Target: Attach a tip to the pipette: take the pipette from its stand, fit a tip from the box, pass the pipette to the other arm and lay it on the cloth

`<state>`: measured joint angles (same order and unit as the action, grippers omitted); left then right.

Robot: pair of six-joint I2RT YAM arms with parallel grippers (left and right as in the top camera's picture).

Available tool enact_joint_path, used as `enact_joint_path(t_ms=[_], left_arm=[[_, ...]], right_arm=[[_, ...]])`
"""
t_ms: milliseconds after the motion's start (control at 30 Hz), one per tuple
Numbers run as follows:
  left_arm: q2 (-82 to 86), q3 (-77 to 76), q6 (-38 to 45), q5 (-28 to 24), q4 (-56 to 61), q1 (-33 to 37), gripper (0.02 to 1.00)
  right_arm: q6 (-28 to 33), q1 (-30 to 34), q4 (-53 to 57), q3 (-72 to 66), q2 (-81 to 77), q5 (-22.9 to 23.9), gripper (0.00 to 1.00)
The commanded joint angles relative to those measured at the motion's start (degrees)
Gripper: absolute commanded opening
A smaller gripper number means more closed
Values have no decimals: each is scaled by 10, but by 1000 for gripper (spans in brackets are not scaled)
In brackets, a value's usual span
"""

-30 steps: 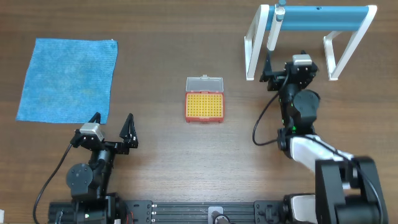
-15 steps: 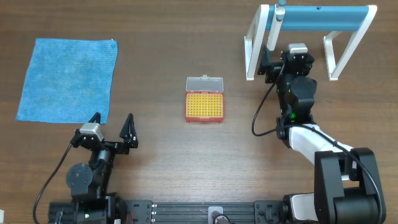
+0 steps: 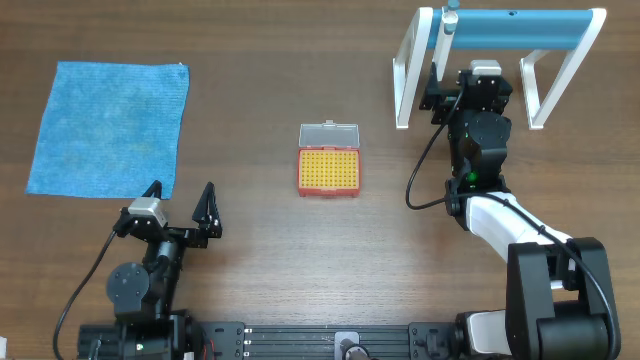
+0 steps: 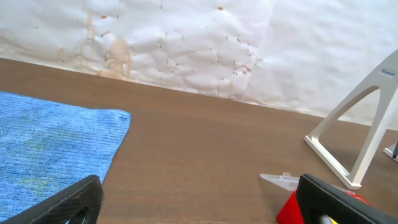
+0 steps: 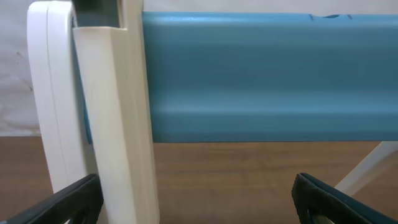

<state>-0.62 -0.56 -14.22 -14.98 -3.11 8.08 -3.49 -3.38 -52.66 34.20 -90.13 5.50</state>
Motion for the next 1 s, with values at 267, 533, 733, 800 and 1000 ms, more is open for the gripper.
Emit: enact_joint_path(t_ms=[267, 533, 733, 800, 1000], left_arm=[[4, 2, 7, 9, -1, 2, 996], [4, 2, 7, 9, -1, 2, 996], [4, 2, 7, 9, -1, 2, 996], [4, 2, 7, 9, -1, 2, 996], [4, 2, 7, 9, -1, 2, 996]], right_arm=[[8, 2, -1, 35, -33, -23, 974], [8, 2, -1, 66, -60, -47, 974], [8, 2, 2, 68, -69, -47, 976], [8, 2, 3, 68, -69, -47, 978], [8, 2, 4, 68, -69, -47, 698]])
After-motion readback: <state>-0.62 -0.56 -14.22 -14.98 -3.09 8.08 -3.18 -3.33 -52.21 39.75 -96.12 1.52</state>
